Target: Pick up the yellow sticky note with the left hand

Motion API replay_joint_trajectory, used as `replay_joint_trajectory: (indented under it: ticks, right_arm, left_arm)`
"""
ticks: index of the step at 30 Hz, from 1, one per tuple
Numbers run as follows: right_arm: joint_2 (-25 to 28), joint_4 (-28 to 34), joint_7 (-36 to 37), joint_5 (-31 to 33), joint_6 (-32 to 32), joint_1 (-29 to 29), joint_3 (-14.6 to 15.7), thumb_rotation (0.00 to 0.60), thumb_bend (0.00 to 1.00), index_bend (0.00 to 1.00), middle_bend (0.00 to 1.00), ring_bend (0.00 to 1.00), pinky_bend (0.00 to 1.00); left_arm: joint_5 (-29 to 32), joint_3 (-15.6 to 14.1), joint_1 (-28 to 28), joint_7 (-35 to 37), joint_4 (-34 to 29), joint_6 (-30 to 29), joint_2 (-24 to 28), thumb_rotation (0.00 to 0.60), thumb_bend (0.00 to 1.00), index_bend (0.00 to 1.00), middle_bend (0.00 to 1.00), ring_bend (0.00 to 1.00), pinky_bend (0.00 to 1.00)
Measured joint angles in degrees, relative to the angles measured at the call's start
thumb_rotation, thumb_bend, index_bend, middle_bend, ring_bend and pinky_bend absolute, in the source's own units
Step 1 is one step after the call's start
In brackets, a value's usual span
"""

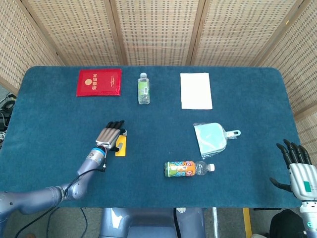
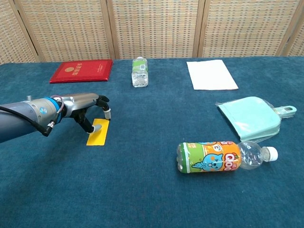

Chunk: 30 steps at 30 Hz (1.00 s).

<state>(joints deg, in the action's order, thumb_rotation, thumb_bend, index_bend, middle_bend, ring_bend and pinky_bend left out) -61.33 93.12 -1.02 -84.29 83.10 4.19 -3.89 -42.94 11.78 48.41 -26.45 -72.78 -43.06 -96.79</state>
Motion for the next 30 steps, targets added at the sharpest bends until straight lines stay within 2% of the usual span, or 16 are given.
replay_joint_trajectory:
  ticks: [8, 12, 17, 23, 30]
  right_arm:
    - [-0.1, 0.0, -0.3, -0.3, -0.1, 0.1, 0.2, 0.600, 0.00, 0.09, 0.00, 0.00, 0.00]
    - [-0.3, 0.3, -0.8, -0.4, -0.2, 0.1, 0.4, 0.600, 0.00, 0.09, 0.00, 0.00, 0.00]
    - [-0.4, 0.2, -0.9, -0.2, -0.5, 0.2, 0.4, 0.600, 0.00, 0.10, 0.00, 0.00, 0.00]
    - [-0.3, 0.0, -0.6, 0.0, -0.5, 0.2, 0.3, 0.600, 0.00, 0.10, 0.00, 0.00, 0.00]
    - [-0.3, -0.2, -0.3, 0.4, -0.7, 0.3, 0.2, 0.600, 0.00, 0.10, 0.00, 0.00, 0.00]
  left_arm:
    - [3.8, -1.1, -1.0, -1.8, -9.1, -3.5, 5.3, 0.600, 0.46, 0.36, 0.00, 0.00, 0.00]
    - [0.7, -0.6, -1.8, 0.4, -10.8, -6.0, 6.5, 0.600, 0.45, 0.35, 0.00, 0.00, 0.00]
    - [-5.9, 0.0, -2.6, 5.5, -8.0, -8.1, 5.4, 0.600, 0.45, 0.35, 0.00, 0.00, 0.00]
    - [-5.8, 0.3, -1.9, 6.2, -3.0, -7.2, 2.6, 0.600, 0.45, 0.36, 0.00, 0.00, 0.00]
    - [-3.9, 0.0, 0.3, 3.9, 2.7, -4.8, -1.1, 0.600, 0.44, 0.44, 0.00, 0.00, 0.00]
